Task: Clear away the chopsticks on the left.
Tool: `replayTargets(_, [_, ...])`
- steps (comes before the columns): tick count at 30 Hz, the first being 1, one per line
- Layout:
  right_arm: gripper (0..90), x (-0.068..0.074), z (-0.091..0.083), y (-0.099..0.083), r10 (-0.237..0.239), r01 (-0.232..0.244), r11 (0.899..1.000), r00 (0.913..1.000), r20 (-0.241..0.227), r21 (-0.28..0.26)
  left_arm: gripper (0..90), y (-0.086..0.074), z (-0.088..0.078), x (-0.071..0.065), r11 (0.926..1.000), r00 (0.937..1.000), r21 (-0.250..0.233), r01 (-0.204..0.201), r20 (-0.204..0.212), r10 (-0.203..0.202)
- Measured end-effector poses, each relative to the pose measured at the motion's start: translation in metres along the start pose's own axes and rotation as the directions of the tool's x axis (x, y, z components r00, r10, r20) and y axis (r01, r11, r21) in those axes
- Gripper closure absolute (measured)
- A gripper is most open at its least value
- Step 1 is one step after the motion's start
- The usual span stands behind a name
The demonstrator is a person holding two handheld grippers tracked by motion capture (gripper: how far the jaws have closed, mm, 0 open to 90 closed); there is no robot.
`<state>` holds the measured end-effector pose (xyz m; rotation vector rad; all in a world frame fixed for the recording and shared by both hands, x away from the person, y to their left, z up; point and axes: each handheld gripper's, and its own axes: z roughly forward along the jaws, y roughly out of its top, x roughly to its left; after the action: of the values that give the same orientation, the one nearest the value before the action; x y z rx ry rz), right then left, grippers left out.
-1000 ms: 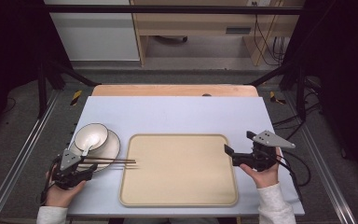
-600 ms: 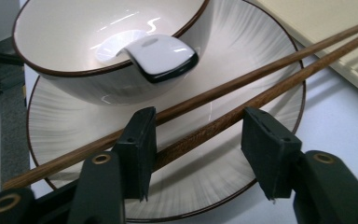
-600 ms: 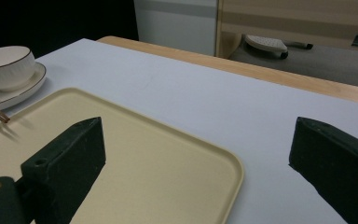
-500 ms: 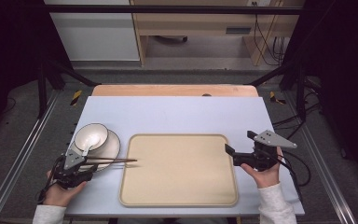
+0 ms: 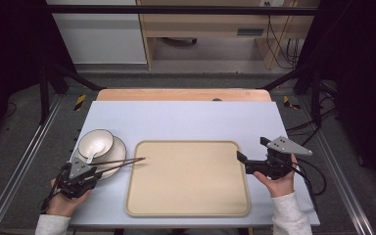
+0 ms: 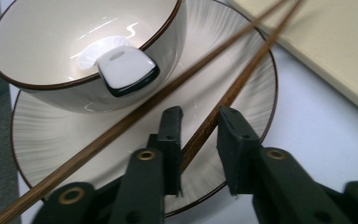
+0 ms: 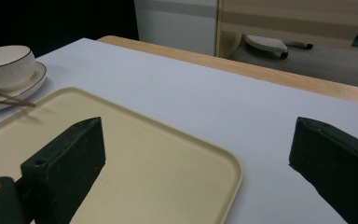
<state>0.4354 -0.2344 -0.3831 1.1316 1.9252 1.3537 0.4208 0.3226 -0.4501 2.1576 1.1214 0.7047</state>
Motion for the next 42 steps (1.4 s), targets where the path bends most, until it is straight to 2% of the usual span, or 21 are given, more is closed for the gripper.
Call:
replayTargets(8, [3.9, 0.000, 0.000, 0.000, -0.004, 0.004, 1.000, 1.0000, 0.000, 0.001, 75.6, 0.001, 0.001, 0.000, 0.9998, 0.9998, -0.010, 0.015, 0.015, -0.015])
replayTargets(14, [3.9, 0.000, 0.001, 0.000, -0.003, 0.003, 1.000, 1.0000, -0.002, 0.006, 71.8, 0.002, 0.005, 0.000, 0.9998, 0.9996, -0.006, 0.019, 0.023, -0.019])
replayTargets(22, [3.8, 0.000, 0.000, 0.000, -0.003, 0.003, 1.000, 1.0000, -0.001, 0.005, 83.5, 0.006, 0.006, -0.005, 0.9999, 0.9991, 0.007, 0.009, 0.042, -0.009])
replayTargets(29, [3.7, 0.000, 0.001, 0.000, -0.007, 0.007, 1.000, 1.0000, -0.002, 0.008, 83.1, 0.008, 0.007, -0.006, 0.9994, 0.9982, 0.014, 0.030, 0.051, -0.031])
replayTargets(31, [3.7, 0.000, 0.001, 0.000, -0.007, 0.007, 1.000, 1.0000, -0.003, 0.009, 78.0, 0.009, 0.008, -0.006, 0.9985, 0.9969, 0.004, 0.055, 0.057, -0.055])
replayTargets(34, [3.7, 0.000, 0.001, 0.000, -0.004, 0.004, 1.000, 1.0000, -0.003, 0.009, 75.8, 0.011, 0.009, -0.006, 0.9972, 0.9954, -0.001, 0.074, 0.061, -0.074])
replayTargets(39, [3.7, 0.000, 0.001, 0.000, -0.005, 0.005, 1.000, 1.0000, -0.007, 0.009, 77.3, 0.016, 0.019, -0.004, 0.9936, 0.9924, 0.043, 0.105, 0.060, -0.107])
replayTargets(42, [3.7, 0.000, 0.001, 0.000, -0.006, 0.006, 1.000, 1.0000, -0.006, 0.010, 79.8, 0.017, 0.021, -0.003, 0.9912, 0.9894, 0.052, 0.122, 0.073, -0.126])
